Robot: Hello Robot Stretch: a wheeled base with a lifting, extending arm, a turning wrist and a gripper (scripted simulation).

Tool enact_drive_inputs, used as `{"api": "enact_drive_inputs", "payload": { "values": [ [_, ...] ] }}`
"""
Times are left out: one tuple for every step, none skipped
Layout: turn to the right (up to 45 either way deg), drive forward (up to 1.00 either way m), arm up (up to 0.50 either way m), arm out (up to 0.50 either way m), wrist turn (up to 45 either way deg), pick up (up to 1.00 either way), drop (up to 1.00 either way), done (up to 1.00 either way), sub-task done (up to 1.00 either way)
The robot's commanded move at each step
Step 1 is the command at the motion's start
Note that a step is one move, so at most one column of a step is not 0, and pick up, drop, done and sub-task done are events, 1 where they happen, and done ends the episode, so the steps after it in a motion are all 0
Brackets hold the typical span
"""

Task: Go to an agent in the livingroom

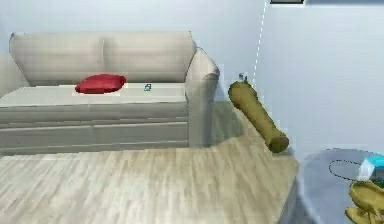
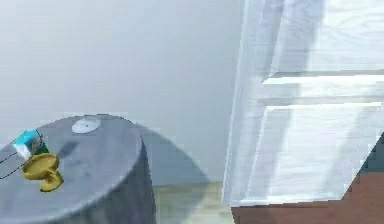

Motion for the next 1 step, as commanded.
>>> {"api": "enact_drive_inputs", "payload": {
  "values": [
    [45.0, 0.0, 0.0, 0.0, 0.0, 0.0, 0.0, 0.0, 0.0]
  ]
}}
